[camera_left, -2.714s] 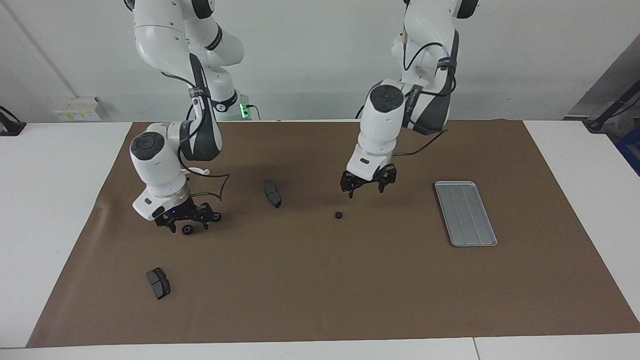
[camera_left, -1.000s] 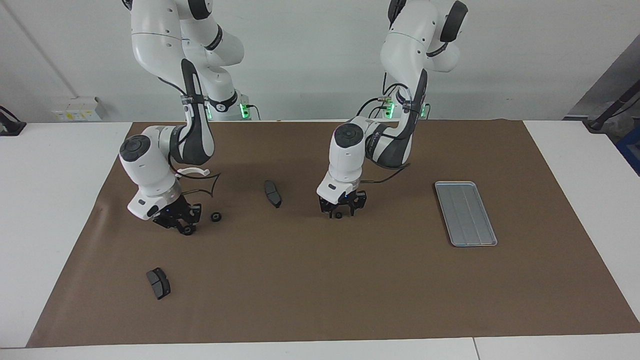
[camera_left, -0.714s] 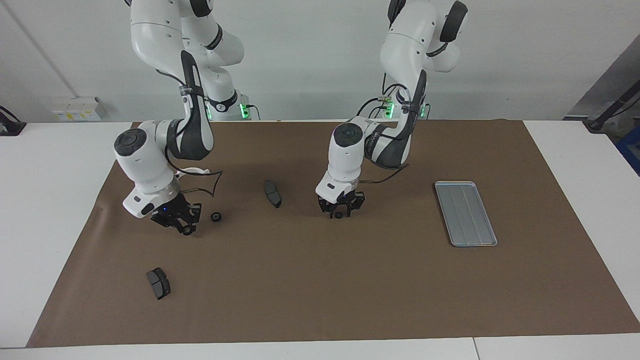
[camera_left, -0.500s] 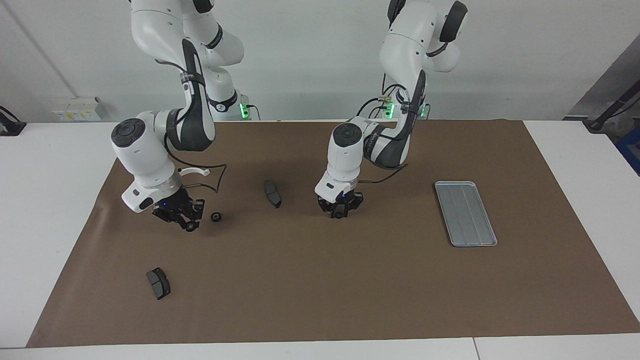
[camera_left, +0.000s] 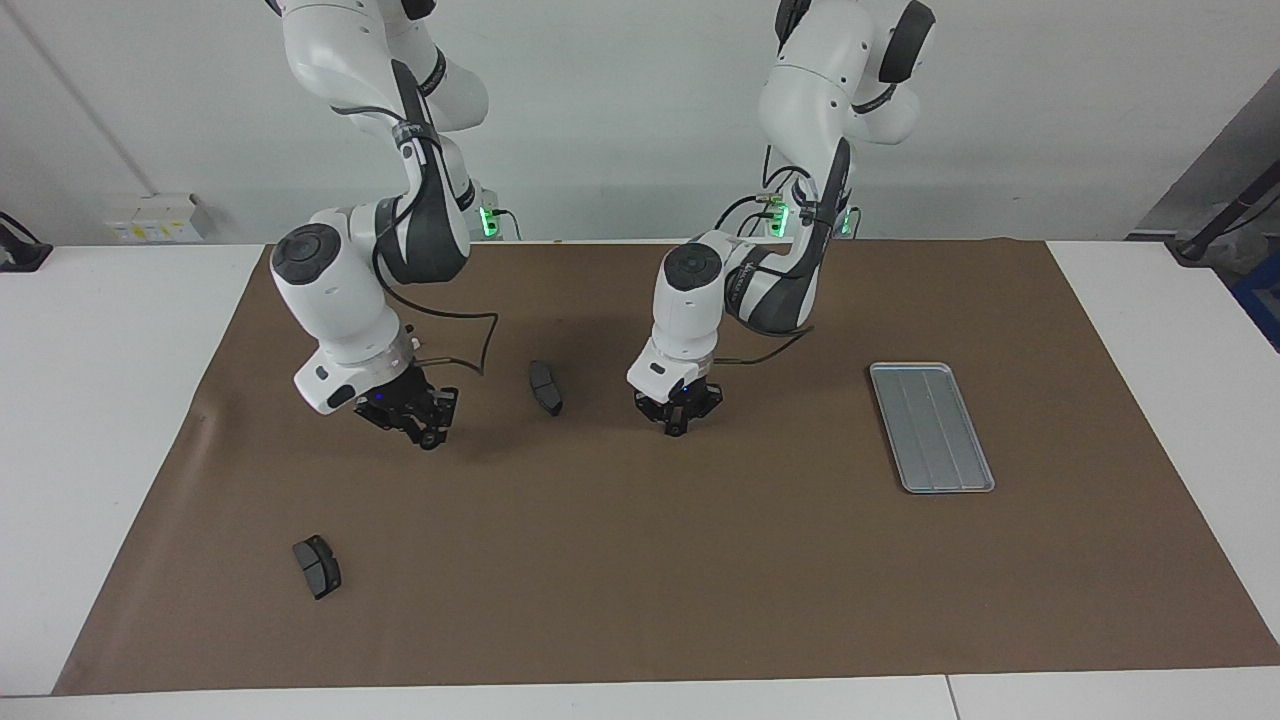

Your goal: Pick bearing gear from pile to tray

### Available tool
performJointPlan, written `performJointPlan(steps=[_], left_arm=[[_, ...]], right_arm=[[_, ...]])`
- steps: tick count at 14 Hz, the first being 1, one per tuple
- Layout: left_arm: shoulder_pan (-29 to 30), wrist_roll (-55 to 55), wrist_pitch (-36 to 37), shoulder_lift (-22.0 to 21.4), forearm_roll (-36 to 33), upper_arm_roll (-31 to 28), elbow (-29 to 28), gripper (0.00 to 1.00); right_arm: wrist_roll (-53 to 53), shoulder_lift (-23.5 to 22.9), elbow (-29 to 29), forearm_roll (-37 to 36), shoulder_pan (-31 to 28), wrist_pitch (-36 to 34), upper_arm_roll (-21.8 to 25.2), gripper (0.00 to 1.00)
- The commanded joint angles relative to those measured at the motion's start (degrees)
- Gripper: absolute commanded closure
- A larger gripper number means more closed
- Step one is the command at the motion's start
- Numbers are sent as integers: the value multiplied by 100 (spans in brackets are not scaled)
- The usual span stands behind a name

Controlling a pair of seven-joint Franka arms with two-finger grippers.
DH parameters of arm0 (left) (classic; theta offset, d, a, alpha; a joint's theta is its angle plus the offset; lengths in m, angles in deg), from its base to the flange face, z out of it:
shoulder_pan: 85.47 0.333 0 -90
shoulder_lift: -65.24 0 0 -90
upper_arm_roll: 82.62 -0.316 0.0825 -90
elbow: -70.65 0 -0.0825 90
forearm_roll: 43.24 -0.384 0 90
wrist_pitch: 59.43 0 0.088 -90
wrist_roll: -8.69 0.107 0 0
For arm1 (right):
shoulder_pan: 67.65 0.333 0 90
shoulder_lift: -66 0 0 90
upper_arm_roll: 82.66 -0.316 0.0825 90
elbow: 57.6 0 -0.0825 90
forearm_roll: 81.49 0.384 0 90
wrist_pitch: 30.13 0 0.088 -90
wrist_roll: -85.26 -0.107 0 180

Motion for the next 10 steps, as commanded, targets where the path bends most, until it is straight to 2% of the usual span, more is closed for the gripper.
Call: performJointPlan(steps=[1,5,7,9,10], left_arm=[[-63,0,-87,-163,-70,-55,-211,100],[104,0,193,-146,-35,-63,25,100],[533,70,580,-128,-9,-63,333,100],[1103,534,652,-259,61,-28,343,100],[1420,893,660,-373,209,-19,308,100]], right_arm=[[-527,55,-75,65,-52,-102,-270,100],[-1195,20,-102,57,-43,152,-605,100],[-1433,-7,-102,57,-26,345,-728,100],[-1714,-94,-110,48,71,565,-825,100],[-2011,-182,-189,39,88,714,-1017,100]])
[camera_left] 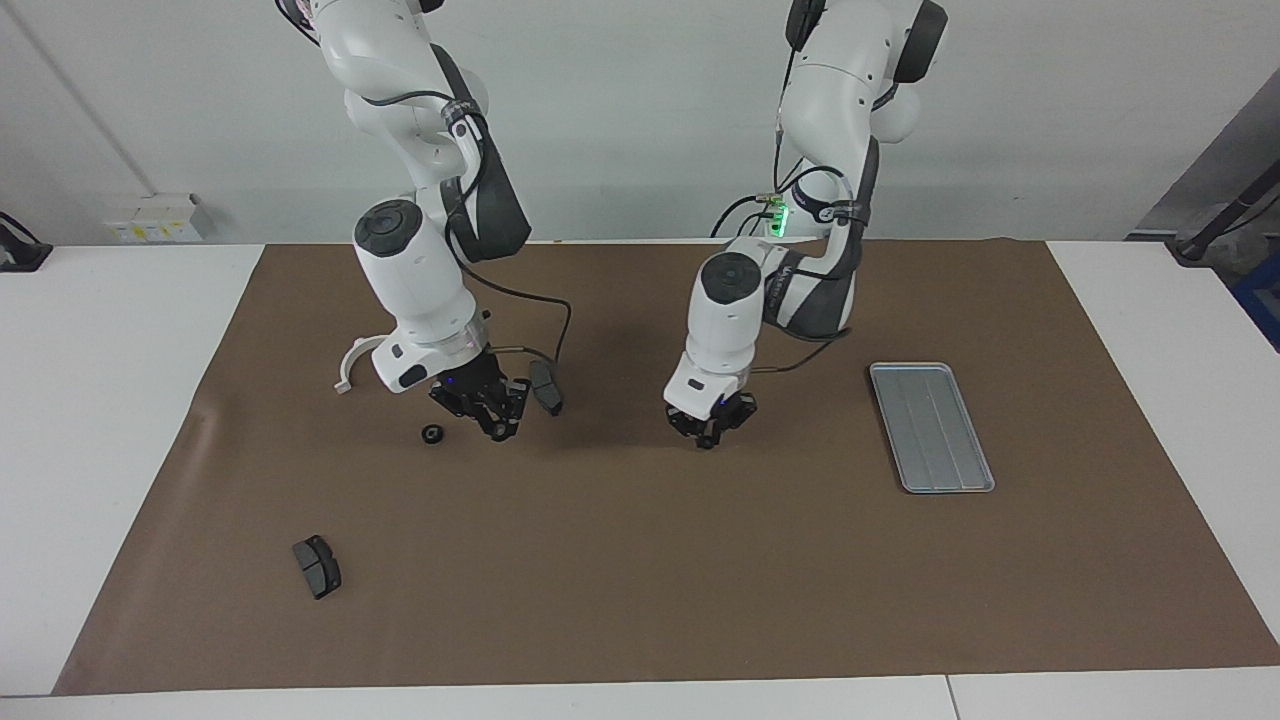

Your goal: Pick bearing gear from pile to tray

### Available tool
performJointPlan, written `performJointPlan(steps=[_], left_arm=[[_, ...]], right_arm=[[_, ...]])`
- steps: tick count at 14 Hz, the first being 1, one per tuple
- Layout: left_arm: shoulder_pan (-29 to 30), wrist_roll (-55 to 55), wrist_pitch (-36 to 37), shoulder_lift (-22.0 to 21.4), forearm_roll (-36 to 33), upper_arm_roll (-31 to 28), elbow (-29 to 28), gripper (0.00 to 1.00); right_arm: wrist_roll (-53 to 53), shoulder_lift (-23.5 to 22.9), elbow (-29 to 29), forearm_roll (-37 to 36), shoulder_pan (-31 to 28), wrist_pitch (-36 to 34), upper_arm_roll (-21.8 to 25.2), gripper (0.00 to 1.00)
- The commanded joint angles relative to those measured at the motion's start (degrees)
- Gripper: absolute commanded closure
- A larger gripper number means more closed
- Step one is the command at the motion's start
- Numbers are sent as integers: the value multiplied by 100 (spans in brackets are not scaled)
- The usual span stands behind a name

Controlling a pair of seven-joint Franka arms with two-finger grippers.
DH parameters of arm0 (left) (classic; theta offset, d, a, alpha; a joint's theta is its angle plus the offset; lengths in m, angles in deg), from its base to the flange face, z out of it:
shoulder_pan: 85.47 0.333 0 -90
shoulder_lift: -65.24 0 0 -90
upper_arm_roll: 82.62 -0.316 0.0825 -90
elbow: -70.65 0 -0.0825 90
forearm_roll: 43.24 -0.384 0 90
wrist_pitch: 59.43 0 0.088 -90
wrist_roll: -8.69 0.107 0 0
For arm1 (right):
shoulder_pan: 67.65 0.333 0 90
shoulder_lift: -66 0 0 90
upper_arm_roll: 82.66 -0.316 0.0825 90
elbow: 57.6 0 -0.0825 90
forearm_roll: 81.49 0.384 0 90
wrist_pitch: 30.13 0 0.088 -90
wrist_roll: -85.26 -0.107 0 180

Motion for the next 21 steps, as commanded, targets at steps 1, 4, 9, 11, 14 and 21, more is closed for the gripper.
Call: performJointPlan(steps=[1,4,9,11,14,21], left_arm=[[827,961,215,-391,348,75,-96,100],[1575,2271,574,-506,447,49,-149,100],[2578,3926,339,-734,447,40,-833,100],[2719,3980,-20,-831,447,40,-1176,100],[2737,3963,-356,-919,447,40,-1485,78],[2606,3831,-286,-875,464,92,-1125,19]], right_arm=[[-798,-299,-273,-39,53,306,-383,100],[-2195,-853,-879,-846,97,482,-919,100],[-4744,-2329,-1934,-3139,518,719,-1701,100],[-5256,-2541,-2093,-3554,606,728,-1826,100],[-5425,-2639,-2050,-3687,747,746,-1826,99],[-5557,-2595,-1935,-3863,738,834,-1818,0]])
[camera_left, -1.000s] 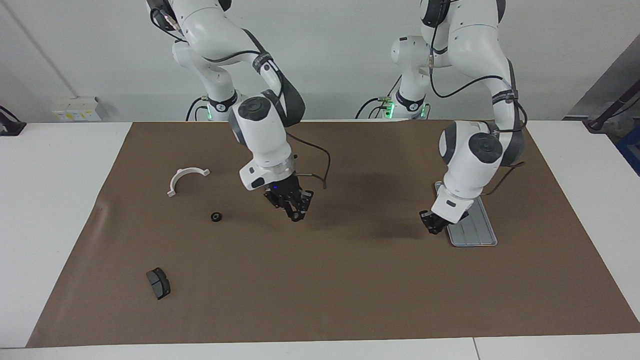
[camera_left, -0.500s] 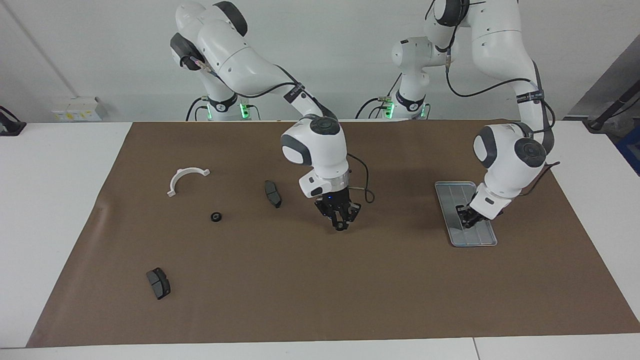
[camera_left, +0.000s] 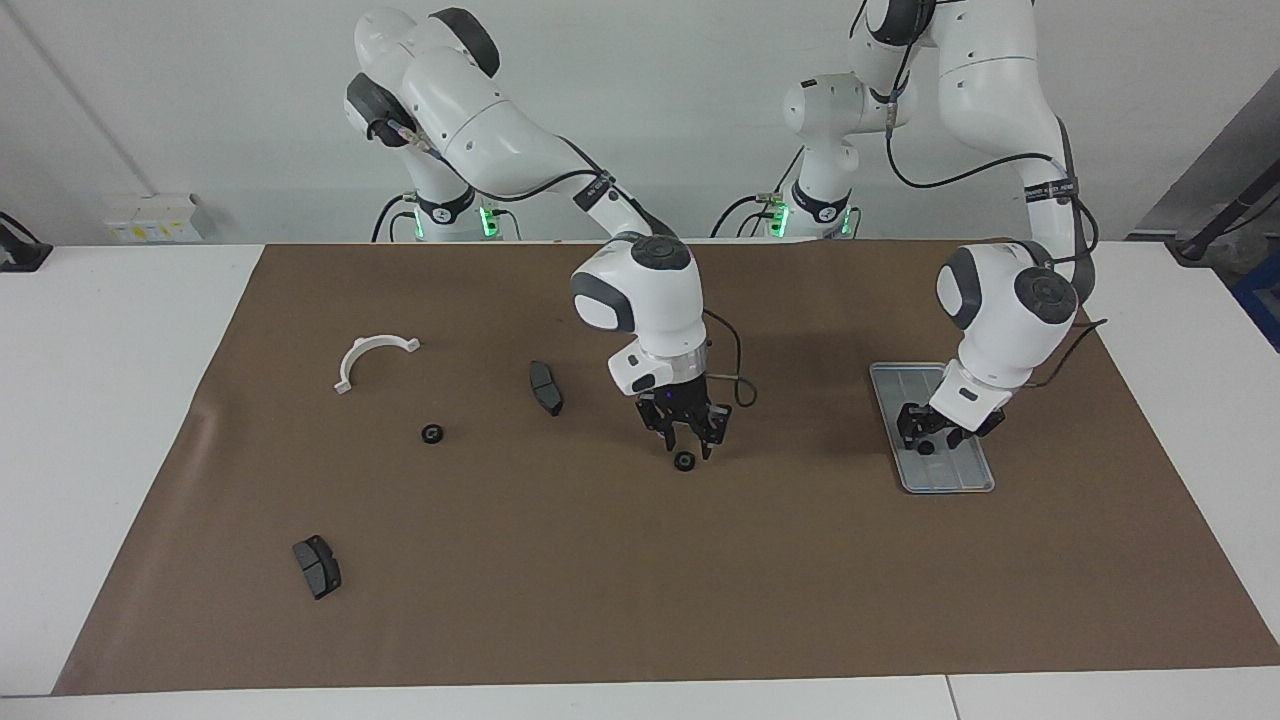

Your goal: Pick bearing gear from pile to tray

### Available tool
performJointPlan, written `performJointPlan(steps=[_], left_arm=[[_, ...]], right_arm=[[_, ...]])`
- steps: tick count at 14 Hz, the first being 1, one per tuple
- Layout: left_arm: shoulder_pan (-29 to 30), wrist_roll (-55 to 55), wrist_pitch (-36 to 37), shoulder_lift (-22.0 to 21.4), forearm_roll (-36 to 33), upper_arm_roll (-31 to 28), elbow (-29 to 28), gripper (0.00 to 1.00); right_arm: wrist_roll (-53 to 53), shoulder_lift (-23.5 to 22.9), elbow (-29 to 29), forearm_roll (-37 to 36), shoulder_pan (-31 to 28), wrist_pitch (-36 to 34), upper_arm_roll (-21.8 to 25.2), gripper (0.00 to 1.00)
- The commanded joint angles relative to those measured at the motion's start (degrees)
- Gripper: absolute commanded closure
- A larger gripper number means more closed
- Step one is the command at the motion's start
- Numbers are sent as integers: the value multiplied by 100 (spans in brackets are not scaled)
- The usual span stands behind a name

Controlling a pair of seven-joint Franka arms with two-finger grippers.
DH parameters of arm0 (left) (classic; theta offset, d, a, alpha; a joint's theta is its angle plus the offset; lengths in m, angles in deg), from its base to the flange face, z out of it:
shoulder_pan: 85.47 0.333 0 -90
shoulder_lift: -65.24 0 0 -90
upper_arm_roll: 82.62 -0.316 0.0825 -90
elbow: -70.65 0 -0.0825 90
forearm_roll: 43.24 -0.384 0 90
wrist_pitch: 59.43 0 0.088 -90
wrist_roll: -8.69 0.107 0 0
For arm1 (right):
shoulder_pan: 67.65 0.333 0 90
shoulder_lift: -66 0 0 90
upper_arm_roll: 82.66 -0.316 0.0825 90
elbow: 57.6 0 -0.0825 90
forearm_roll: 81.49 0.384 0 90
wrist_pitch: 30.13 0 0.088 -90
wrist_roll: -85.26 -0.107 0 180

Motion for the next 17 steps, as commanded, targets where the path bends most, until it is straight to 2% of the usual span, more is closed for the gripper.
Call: performJointPlan(steps=[1,4,7,10,11,12,13,17], left_arm=[[-256,-178,28,-97,117,21,116,19],[-836,-994,81,-61,161,21,301,19],[-1583,-1558,-24,-44,221,21,371,19],[-2145,-1568,-190,113,380,21,512,18],[-2304,-1559,-365,271,380,30,625,18],[-2506,-1550,-611,447,389,30,783,11],[-2673,-1550,-857,535,450,30,872,10],[-2937,-1506,-1237,922,451,39,1056,13]], right_arm=[[-183,-21,-34,-329,-81,-92,-88,0],[-87,382,79,-550,-325,-496,-79,0],[807,1173,755,-480,-897,-550,-9,0],[1537,1640,1222,-375,-1179,-550,175,0],[1914,1754,1310,-113,-1214,-550,324,0],[2466,1868,1371,220,-1214,-550,543,0],[3141,2017,1450,676,-1214,-550,780,0],[6058,2475,2047,2180,-1206,-690,1633,0]])
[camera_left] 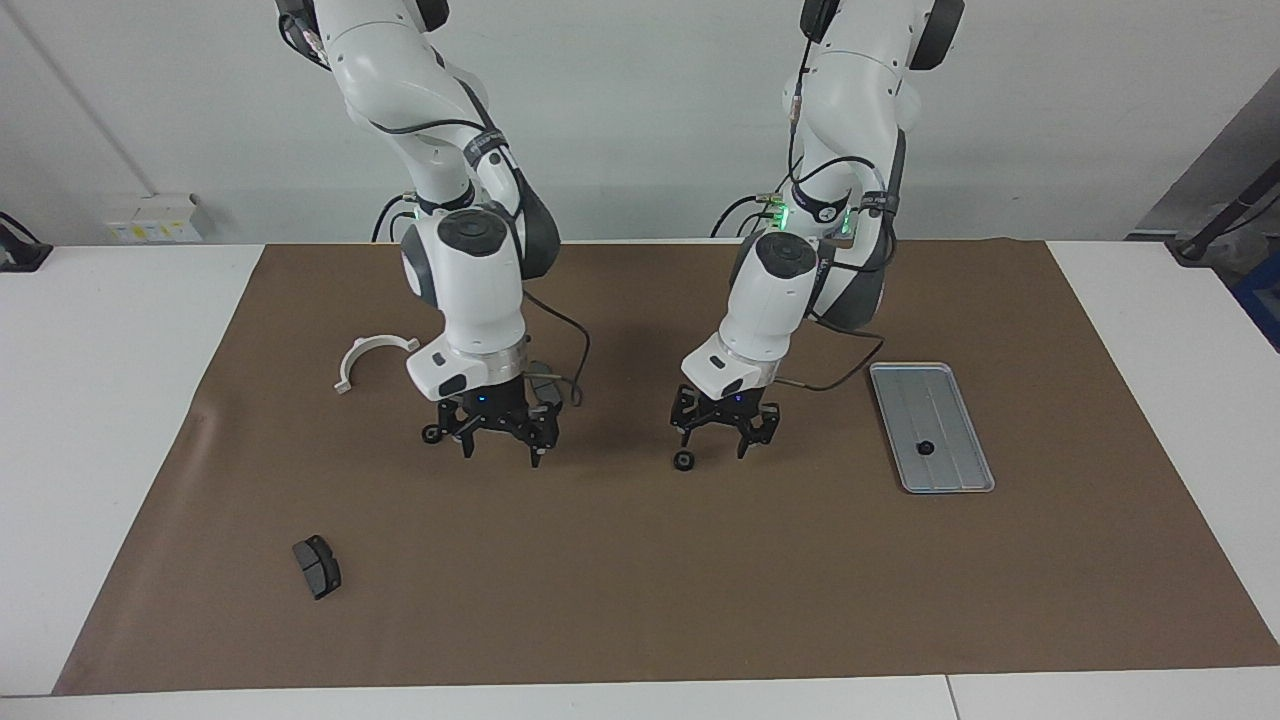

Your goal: Pick bearing gear from pile to tray

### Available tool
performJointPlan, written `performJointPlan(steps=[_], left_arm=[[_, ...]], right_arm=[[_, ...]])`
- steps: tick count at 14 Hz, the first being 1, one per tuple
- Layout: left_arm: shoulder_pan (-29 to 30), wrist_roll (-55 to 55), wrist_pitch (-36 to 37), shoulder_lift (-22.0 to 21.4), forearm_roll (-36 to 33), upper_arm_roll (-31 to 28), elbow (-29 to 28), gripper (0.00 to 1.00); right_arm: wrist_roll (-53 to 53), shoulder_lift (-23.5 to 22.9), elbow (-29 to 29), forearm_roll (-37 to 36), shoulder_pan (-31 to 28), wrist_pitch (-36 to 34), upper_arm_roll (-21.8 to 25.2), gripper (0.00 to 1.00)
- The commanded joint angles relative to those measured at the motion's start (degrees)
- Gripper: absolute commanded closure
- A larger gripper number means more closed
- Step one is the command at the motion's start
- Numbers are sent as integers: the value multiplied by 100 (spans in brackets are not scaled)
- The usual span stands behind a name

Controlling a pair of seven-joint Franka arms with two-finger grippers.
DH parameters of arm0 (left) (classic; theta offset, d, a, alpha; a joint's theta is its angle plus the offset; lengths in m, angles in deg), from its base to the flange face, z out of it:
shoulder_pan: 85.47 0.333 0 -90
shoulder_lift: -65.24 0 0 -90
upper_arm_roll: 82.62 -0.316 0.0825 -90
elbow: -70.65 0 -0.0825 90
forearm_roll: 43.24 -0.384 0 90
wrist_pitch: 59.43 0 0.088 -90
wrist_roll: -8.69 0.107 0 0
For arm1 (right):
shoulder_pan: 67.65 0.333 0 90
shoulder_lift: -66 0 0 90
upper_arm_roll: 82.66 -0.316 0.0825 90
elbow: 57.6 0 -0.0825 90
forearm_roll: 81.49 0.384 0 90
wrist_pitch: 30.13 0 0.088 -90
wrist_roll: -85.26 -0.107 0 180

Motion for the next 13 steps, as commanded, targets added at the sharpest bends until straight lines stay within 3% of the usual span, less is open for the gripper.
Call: performJointPlan(steps=[1,4,6,9,13], left_arm=[[-222,73,-181,348,62,-87,316,15],[-257,221,-164,375,9,-87,386,20],[-257,397,-164,392,-79,-87,395,21],[-249,713,-164,401,-71,-87,360,25],[-257,881,-182,480,-71,-87,308,28]], right_arm=[[1938,432,707,908,-32,10,467,0],[4207,652,1261,2339,-23,97,1021,0],[5028,696,1656,2669,-14,255,1180,0],[5198,784,2377,2679,3,1123,1216,0],[5286,846,2607,2679,47,1240,1225,0]])
